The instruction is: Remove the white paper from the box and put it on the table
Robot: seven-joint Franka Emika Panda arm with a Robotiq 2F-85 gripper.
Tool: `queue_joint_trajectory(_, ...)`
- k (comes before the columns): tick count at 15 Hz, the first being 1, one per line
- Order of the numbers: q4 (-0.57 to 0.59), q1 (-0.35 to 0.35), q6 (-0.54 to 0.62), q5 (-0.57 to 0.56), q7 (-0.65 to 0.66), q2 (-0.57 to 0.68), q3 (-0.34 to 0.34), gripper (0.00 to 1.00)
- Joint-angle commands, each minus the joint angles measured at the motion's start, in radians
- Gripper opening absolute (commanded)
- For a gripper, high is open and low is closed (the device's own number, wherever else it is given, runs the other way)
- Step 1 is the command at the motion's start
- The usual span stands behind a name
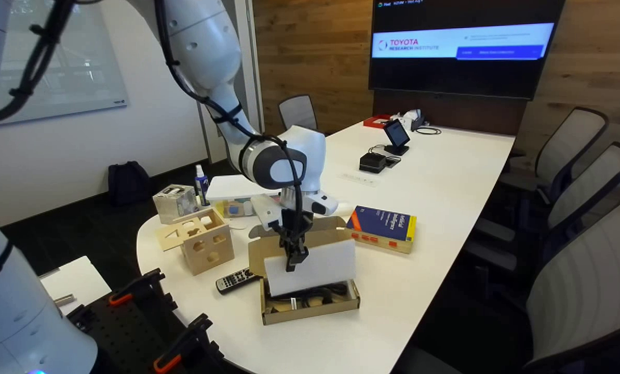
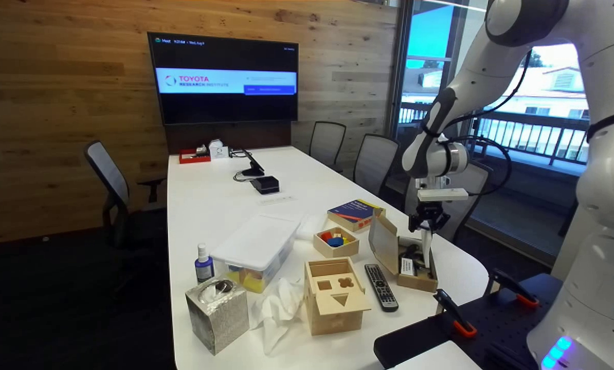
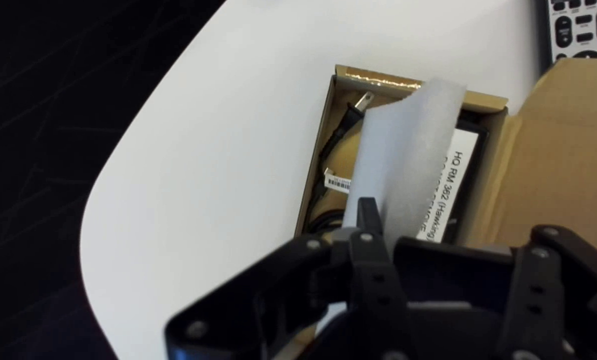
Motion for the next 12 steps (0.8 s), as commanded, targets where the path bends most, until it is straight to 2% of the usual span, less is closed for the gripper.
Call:
queue_joint_trajectory(1,-0.146,-0.019,0.059,-0.002,-0.008,-0.213,-0.007,0.00)
queue_joint_trajectory(3,-0.174,-0.004,0.048,-0.043,0.068,-0.276,-0.041,0.00)
queue_joint_trajectory(4,-0.179,0.016,0.036,-0.100,0.155,-0.290,-0.076,0.00)
queue_joint_trajectory(7,-0.159,0.019,-0.010,-0.250,0.364,-0.261,-0.128,0.00)
queue_joint_trajectory(9,-0.147,0.003,-0.028,-0.263,0.411,-0.204,-0.131,0.00)
queue_joint_trajectory(12,-0.115,-0.009,-0.013,-0.219,0.422,-0.080,-0.123,0.00)
